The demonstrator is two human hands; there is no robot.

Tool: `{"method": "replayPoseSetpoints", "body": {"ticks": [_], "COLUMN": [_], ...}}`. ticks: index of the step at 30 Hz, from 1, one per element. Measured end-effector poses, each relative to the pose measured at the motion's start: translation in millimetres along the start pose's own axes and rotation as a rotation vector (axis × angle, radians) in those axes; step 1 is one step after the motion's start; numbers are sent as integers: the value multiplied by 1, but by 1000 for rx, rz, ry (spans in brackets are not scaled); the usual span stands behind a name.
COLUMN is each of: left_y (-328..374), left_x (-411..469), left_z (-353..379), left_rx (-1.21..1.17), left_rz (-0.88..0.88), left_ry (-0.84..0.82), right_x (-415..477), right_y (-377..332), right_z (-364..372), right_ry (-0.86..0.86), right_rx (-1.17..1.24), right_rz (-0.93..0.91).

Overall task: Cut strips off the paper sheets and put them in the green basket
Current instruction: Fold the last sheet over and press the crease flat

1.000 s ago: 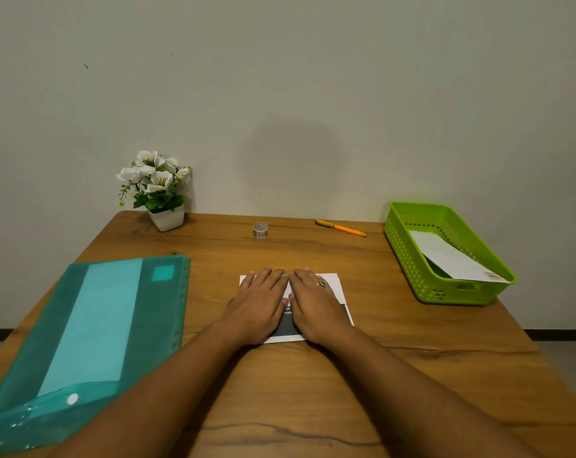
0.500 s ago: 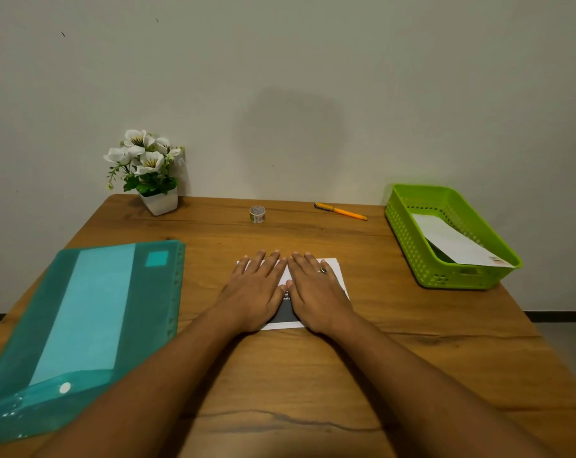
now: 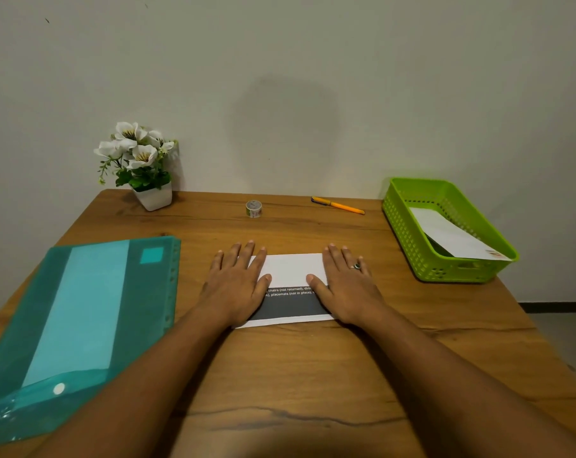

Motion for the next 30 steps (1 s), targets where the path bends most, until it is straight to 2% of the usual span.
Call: {"method": "replayPoseSetpoints", "body": {"ticks": [3, 8, 11, 19, 24, 30], "left_y": [1, 1, 0, -9, -9, -3], "left_x": [0, 1, 1, 3, 2, 6], "left_z": [1, 1, 1, 3, -3, -31], "left_rx": [9, 19, 21, 31, 75, 123], "left_rz": [4, 1, 2, -58, -89, 68], "left_ry": [2, -5, 0, -13, -37, -78], "right_x": [4, 15, 18, 0, -1, 5], "right_y": [-2, -68, -81, -6, -2, -2], "right_z": [-1, 3, 3, -2, -2, -15], "right_ry": [-3, 26, 40, -16, -22, -122], "right_rx": [-36, 7, 12, 9, 25, 68], "right_rz": [28, -186, -233, -47, -34, -42]}}
Point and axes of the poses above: each hand's wrist, its own x-axis towards the middle knuckle, its own z-axis out of the palm, y = z × x, the point moved 9 cm from there along x, towards the middle knuckle, and after that the axes turned 10 degrees about -z, right-handed, at the moved point
